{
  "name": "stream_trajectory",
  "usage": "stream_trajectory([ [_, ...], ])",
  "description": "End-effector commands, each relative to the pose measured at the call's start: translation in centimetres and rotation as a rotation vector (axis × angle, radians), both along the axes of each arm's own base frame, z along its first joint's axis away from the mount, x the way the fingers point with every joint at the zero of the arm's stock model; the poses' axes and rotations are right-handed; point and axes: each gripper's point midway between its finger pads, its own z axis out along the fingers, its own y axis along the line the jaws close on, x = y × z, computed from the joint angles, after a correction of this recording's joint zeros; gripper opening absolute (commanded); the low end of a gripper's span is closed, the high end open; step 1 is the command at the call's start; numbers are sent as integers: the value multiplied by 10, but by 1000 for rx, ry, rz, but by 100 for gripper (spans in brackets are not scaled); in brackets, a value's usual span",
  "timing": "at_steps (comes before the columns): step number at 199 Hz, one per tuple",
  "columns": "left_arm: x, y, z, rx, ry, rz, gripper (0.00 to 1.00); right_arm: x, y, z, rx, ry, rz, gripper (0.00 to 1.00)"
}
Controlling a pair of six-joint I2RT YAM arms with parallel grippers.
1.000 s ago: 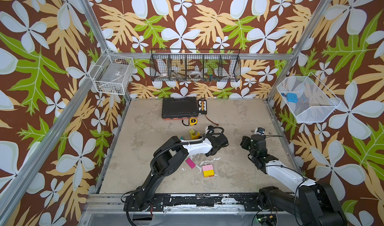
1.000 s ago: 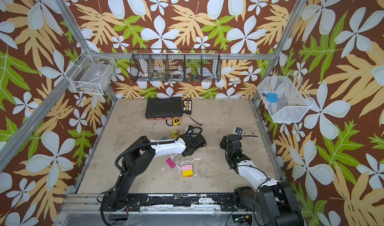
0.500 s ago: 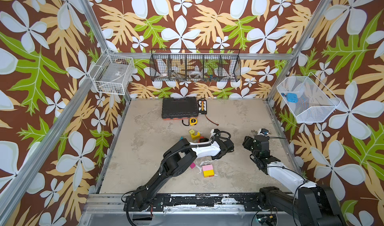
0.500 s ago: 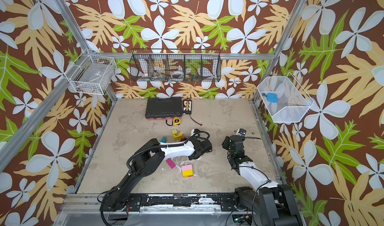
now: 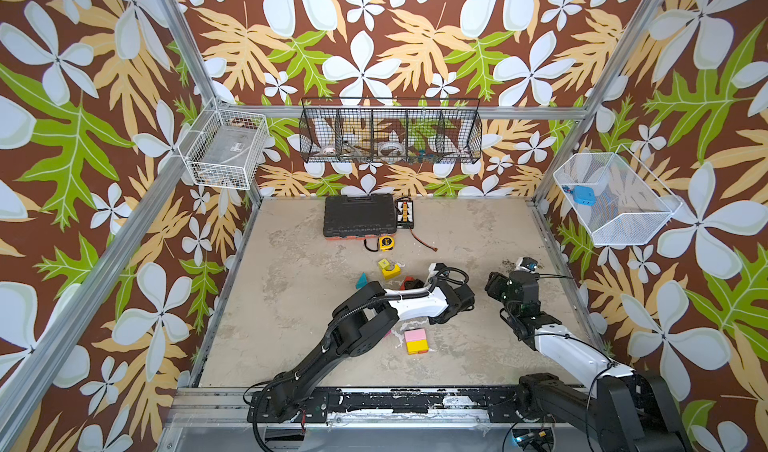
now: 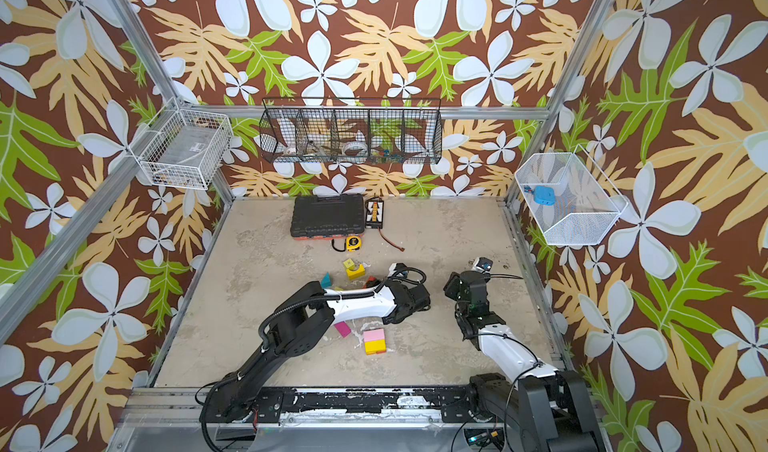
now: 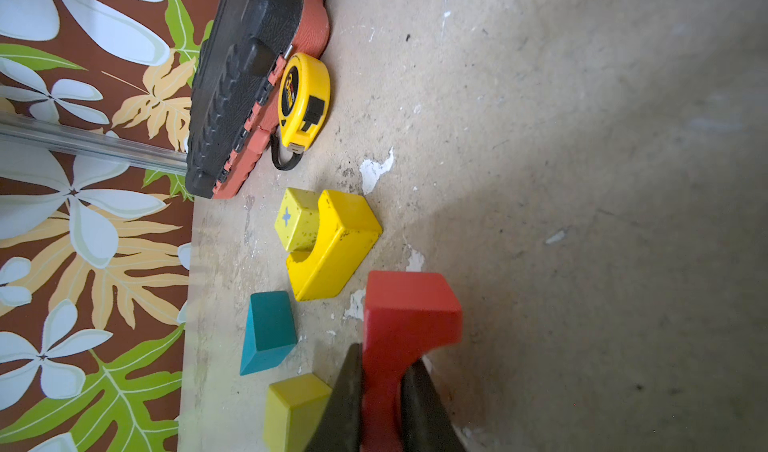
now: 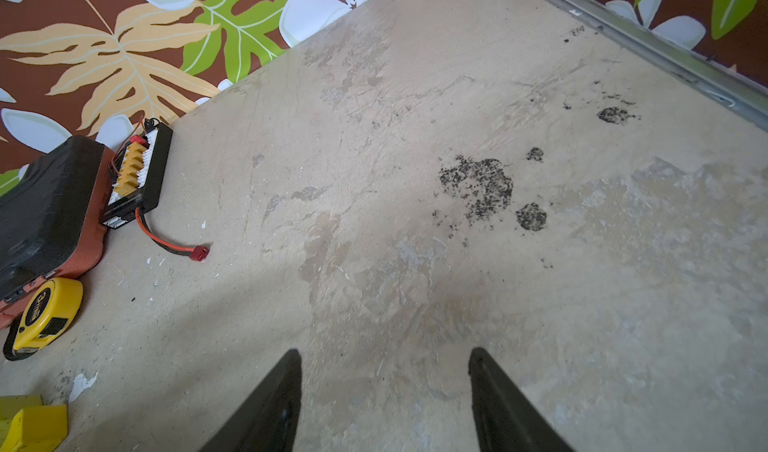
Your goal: Build the wood block tower
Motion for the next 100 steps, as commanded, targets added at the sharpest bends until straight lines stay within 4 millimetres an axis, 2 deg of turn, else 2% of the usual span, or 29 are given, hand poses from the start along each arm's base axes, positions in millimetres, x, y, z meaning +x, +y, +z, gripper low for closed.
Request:
stream_trajectory([
  [1,-9,-1,-15,-7,39,22,6,1,-1,4,5,-17,-11,64],
  [31,-10,8,-16,52,-6,38,7,1,-1,4,6,-20,-11,64],
  [100,-21,32,-26,88,7,38,12,2,-2,4,8,-18,-14,64],
])
